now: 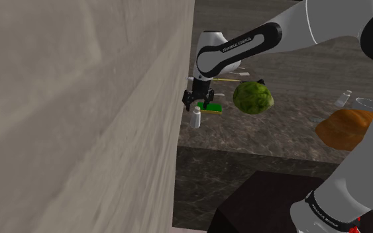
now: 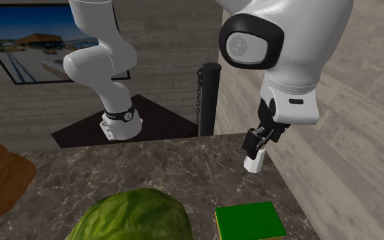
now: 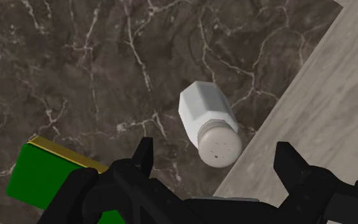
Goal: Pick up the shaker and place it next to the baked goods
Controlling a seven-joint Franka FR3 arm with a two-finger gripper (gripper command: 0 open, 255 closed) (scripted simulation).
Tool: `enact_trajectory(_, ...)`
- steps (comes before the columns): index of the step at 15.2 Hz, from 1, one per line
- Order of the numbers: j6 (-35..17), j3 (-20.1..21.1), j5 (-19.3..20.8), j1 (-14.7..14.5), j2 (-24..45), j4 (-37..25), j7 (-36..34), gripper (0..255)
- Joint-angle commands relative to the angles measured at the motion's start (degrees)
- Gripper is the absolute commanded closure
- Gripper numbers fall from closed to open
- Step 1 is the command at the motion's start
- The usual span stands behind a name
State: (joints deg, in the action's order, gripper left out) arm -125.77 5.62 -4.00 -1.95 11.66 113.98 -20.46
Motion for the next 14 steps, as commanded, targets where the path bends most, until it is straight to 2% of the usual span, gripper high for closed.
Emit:
enact_trajectory(1, 0.0, 0.0, 0.0, 0.0, 0.0, 0.0, 0.0, 255)
enact_trajectory(10, -0.01, 0.0, 0.0, 0.0, 0.0, 0.01, 0.0, 255)
enact_trajectory(14, 2.77, 0.0, -0.03, 0.05, -1.4, -1.38, -0.13, 255)
